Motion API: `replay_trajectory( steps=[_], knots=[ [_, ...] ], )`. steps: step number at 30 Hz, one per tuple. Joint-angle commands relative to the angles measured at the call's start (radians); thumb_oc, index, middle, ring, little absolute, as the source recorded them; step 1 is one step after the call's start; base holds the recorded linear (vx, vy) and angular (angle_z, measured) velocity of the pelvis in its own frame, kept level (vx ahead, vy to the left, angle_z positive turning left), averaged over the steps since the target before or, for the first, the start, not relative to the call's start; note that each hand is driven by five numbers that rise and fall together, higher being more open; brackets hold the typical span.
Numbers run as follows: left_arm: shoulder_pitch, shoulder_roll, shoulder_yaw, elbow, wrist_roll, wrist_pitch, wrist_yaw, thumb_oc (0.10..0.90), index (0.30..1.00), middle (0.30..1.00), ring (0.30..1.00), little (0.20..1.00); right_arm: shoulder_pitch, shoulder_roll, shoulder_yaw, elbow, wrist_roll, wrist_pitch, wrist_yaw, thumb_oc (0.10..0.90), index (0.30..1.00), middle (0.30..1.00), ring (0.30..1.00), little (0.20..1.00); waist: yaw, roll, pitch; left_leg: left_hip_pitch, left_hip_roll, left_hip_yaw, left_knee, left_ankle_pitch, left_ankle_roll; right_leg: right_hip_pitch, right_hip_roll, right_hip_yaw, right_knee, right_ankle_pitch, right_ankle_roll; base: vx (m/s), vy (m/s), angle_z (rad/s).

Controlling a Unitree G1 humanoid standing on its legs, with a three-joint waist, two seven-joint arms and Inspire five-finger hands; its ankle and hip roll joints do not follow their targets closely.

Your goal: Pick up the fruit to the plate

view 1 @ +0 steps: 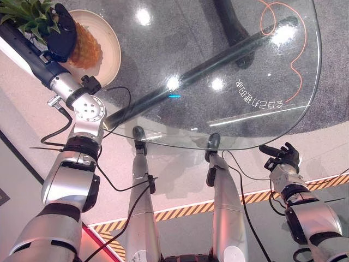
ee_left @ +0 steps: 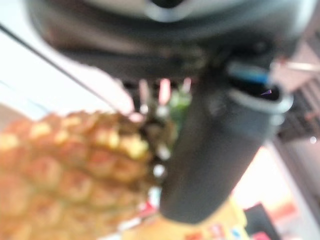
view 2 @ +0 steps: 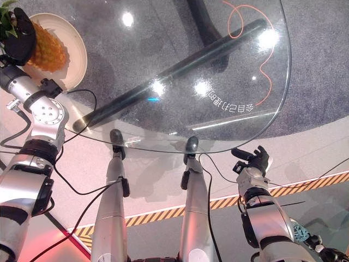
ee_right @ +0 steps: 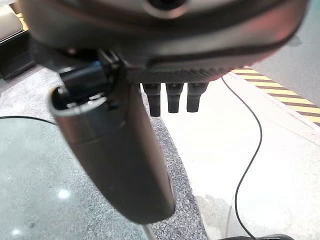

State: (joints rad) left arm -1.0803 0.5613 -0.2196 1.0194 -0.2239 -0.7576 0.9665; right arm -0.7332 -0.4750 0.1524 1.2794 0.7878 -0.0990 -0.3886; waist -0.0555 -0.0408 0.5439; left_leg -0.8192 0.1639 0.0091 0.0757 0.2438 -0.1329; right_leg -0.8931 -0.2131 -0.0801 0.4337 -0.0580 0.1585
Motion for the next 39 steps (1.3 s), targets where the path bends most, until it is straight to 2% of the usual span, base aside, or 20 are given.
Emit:
replay_trajectory(
  steps=[1, 22, 30, 39],
  knots=[
    [-0.042, 0.065, 0.043, -0.057, 0.022, -0.102, 0.007, 0.8, 0.9, 0.9, 0.9, 0.9, 0.051, -0.021, -0.001, 0.031, 0.002, -0.036, -0.043, 0.8, 0.9, 0.9, 0.9, 0.9, 0.026, -0.054, -0.024, -0.031, 0.005, -0.045, 0.223, -0.203, -0.027, 0.078, 0.029, -0.033, -0.144, 0.083, -0.011, 0.0, 0.0, 0.0],
    [0.042, 0.038, 0.043, -0.127, 0.045, -0.112, -0.02, 0.8, 0.9, 0.9, 0.9, 0.9, 0.06, -0.024, -0.021, 0.022, 0.003, -0.041, -0.049, 0.8, 0.9, 0.9, 0.9, 0.9, 0.041, -0.043, -0.024, -0.034, -0.009, -0.053, 0.225, -0.197, -0.021, 0.077, 0.019, -0.038, -0.149, 0.101, -0.007, 0.0, 0.0, 0.0],
    [0.083, 0.028, 0.051, -0.142, 0.031, -0.108, -0.062, 0.8, 0.9, 0.9, 0.9, 0.9, 0.071, -0.022, -0.03, 0.025, 0.003, -0.041, -0.048, 0.8, 0.9, 0.9, 0.9, 0.9, 0.052, -0.045, -0.024, -0.001, -0.006, -0.052, 0.22, -0.206, -0.024, 0.113, 0.013, -0.046, -0.15, 0.092, -0.001, 0.0, 0.0, 0.0],
    [0.126, 0.027, 0.051, -0.15, 0.026, -0.108, -0.116, 0.8, 0.9, 0.9, 0.9, 0.9, 0.07, -0.026, -0.038, 0.027, 0.007, -0.044, -0.049, 0.8, 0.9, 0.9, 0.9, 0.9, 0.064, -0.043, -0.024, 0.029, -0.01, -0.054, 0.192, -0.192, -0.023, 0.15, 0.003, -0.052, -0.179, 0.111, 0.007, 0.0, 0.001, 0.02]
  ],
)
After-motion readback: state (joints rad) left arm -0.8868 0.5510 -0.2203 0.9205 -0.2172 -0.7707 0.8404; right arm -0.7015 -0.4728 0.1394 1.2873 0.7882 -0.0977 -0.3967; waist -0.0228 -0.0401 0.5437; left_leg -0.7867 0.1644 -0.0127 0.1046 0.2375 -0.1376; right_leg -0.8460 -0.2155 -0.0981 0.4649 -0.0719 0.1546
